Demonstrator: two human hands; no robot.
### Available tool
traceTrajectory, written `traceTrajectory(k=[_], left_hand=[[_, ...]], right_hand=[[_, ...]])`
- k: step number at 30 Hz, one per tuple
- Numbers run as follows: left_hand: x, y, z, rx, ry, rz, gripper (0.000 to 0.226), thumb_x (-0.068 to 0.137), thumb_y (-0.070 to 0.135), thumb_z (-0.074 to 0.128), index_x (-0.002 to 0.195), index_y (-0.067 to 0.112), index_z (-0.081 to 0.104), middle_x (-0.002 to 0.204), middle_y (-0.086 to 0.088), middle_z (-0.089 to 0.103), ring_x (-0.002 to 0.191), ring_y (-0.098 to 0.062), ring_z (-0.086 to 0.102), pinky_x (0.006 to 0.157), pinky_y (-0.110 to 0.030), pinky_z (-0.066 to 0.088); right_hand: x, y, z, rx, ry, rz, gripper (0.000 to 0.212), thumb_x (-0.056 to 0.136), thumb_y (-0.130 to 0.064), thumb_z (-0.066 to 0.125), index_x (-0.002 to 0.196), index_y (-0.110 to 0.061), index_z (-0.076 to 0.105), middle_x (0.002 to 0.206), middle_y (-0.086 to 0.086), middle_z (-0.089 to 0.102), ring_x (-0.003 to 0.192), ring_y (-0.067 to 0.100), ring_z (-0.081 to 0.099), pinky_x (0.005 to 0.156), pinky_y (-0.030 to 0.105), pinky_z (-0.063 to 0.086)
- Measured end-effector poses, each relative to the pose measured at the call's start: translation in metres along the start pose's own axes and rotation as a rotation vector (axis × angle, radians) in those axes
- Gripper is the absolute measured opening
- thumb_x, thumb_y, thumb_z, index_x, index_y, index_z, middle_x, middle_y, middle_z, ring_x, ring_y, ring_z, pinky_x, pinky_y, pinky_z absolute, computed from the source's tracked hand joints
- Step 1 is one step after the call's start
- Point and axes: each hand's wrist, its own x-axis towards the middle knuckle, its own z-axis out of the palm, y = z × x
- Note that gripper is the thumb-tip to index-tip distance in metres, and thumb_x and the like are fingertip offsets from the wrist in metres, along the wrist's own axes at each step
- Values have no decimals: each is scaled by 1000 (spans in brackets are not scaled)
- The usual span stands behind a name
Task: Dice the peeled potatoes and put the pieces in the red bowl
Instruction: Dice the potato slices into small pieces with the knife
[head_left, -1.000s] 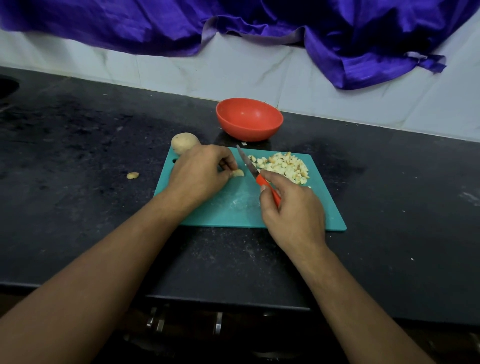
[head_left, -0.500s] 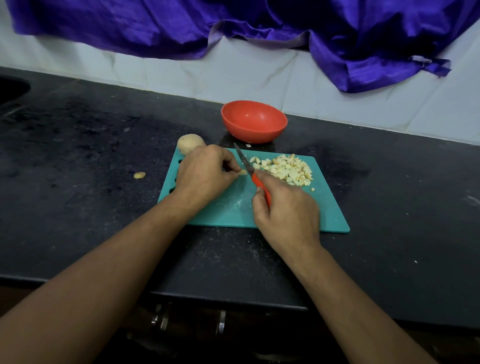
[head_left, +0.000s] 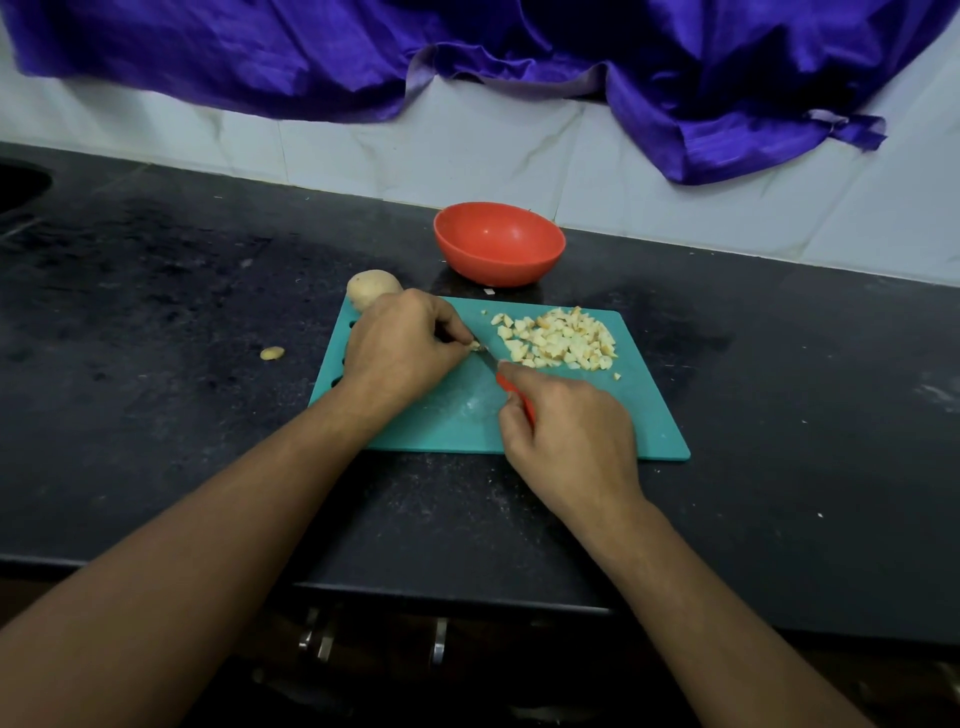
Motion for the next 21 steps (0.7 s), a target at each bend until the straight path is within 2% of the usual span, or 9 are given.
traceTrajectory(k=[2,4,10,14,21], left_hand=[[0,0,-1,-3,5,-10,15,83,22,82,78,34,75,75,21,70,75,2,66,71,-28,58],[-1,0,-1,0,9,-16,19,82,23,83,74,35,70,72,20,68,72,3,65,67,-24,55],[-1,0,1,-11,51,-31,33,79,21,83,75,32,53,70,13,63,70,-3,61,64,-34,54],[-2,1,1,4,53,-14,34,79,18,80,76,31,49,70,11,62,70,-7,61,64,-37,53],[-2,3,1,31,58,10,32,80,19,79,74,28,49,70,9,62,70,-12,61,62,-36,52]], right_hand=[[-2,2,-4,76,71,53,40,96,-27,53,134,-29,66,84,-5,73,72,18,66,61,34,52],[-2,3,-6,101,124,77,39,96,-25,56,133,-27,67,81,-3,72,70,20,65,60,34,50],[6,-9,4,50,61,18,42,98,-30,51,138,-29,63,83,-3,72,72,20,66,59,33,48],[9,-11,7,8,22,-5,43,99,-33,47,140,-30,60,86,-4,72,73,19,67,62,35,53],[4,-7,5,-101,-6,-53,44,99,-31,47,141,-30,59,82,-6,70,67,19,64,56,29,36]])
